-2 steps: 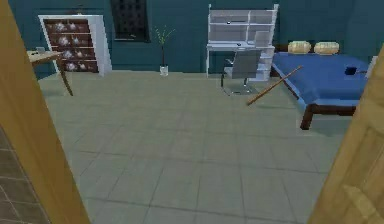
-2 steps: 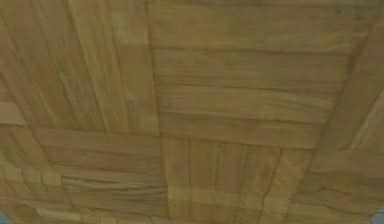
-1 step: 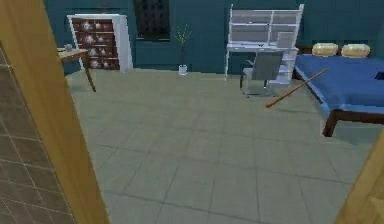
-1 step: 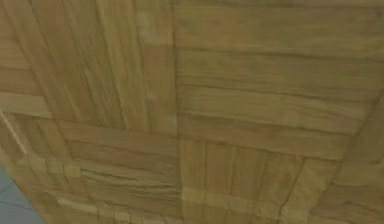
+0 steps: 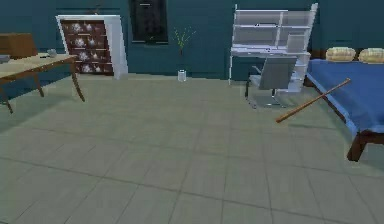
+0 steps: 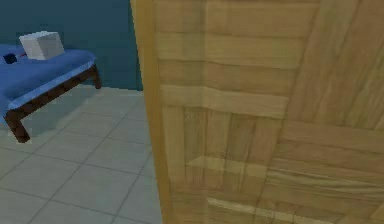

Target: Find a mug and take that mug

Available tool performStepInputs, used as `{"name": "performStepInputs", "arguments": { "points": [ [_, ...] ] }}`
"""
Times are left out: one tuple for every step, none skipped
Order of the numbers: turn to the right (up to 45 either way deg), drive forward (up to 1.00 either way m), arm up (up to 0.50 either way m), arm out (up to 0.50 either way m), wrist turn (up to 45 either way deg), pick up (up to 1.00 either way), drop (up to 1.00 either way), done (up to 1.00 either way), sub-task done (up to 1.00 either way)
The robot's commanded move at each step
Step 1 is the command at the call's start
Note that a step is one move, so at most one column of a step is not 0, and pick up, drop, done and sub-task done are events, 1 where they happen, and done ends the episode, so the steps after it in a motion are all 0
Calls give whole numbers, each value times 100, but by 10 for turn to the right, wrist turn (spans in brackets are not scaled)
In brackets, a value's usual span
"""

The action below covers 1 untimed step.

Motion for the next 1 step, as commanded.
{"name": "performStepInputs", "arguments": {
  "points": [
    [-180, 0, 0, 0, 0, 0, 0, 0, 0]
  ]
}}
